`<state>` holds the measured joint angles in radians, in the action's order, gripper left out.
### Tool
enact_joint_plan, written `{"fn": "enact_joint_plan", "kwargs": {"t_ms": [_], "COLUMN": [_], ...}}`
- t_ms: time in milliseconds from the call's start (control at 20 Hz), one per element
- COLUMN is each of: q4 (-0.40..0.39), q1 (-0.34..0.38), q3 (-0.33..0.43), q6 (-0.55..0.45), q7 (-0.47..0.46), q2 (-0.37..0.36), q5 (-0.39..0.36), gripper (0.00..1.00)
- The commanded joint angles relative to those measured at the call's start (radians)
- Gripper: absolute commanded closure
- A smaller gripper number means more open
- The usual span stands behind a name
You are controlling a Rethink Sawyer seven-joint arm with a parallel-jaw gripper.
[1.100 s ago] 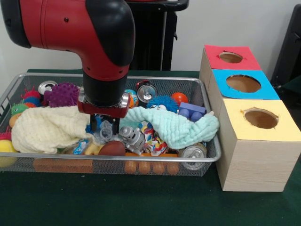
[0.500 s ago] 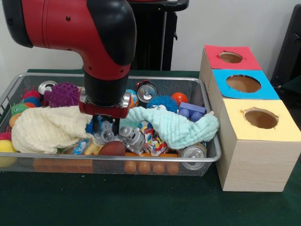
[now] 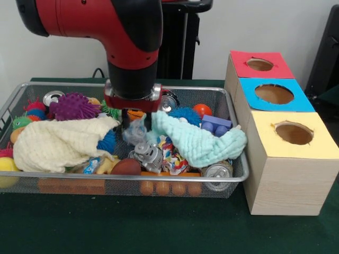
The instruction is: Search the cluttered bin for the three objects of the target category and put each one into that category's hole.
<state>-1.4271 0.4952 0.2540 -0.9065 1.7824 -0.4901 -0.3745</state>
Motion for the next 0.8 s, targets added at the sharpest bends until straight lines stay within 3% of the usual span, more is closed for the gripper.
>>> {"fn": "enact_joint_plan", "kwargs": {"t_ms": [50,300,800], "q4": [-0.298,-0.386,-0.483], "q1": [0.022,0.022,0.007], "q3": [0.094,0.095,0.081], "q6": [-0.053,0.058,0.238], "q7": [0.048,0.081,0.108], "q2": [-0.06,-0.063,-0.045], "q5": [0.156,0.196,0.213], "gripper": [1.0,1.0,1.0]}}
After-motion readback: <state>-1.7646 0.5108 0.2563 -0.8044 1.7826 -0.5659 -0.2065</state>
